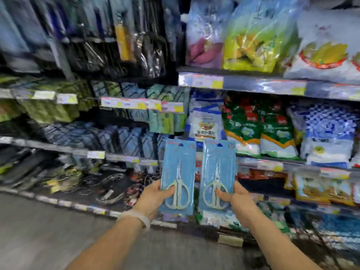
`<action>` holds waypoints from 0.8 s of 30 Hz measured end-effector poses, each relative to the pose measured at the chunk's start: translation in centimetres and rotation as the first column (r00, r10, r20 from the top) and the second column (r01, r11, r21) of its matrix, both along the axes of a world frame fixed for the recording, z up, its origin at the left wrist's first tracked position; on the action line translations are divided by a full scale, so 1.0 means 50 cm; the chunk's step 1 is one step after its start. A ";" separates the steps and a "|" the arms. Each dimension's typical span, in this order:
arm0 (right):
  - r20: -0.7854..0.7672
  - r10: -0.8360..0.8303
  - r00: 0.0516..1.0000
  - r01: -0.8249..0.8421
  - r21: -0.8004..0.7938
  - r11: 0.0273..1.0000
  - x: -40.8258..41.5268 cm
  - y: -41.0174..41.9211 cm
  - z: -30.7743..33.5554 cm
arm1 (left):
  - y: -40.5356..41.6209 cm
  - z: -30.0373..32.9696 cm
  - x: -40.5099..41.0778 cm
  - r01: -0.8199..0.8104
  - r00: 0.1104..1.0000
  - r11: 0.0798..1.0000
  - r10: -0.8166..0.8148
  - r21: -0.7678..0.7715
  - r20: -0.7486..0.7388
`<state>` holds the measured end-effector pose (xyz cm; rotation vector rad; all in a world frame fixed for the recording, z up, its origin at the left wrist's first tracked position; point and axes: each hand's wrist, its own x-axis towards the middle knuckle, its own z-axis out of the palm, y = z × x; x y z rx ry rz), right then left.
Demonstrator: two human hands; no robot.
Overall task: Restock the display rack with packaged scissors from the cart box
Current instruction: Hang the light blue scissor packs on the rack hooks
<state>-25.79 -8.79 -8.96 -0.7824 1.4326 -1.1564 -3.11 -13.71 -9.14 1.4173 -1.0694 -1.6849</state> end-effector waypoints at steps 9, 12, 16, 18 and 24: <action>-0.011 0.256 0.967 -0.256 -0.007 0.967 0.460 -0.122 -0.013 | -0.002 0.010 0.443 -0.263 0.963 0.962 0.267 -0.072 0.048; -0.006 0.294 0.956 -0.294 -0.014 0.956 0.560 -0.154 -0.021 | -0.013 0.005 0.544 -0.313 0.948 0.946 0.316 -0.080 0.035; -0.026 0.299 0.954 -0.300 -0.006 0.954 0.625 -0.204 -0.023 | -0.045 -0.007 0.617 -0.338 0.941 0.938 0.336 -0.083 -0.034; -0.042 0.278 0.960 -0.277 0.021 0.961 0.633 -0.237 -0.028 | -0.068 -0.016 0.633 -0.348 0.937 0.935 0.343 -0.067 -0.073; -0.039 0.176 0.984 -0.173 0.081 0.982 0.635 -0.356 -0.057 | -0.187 -0.044 0.659 -0.299 0.950 0.954 0.294 -0.025 -0.107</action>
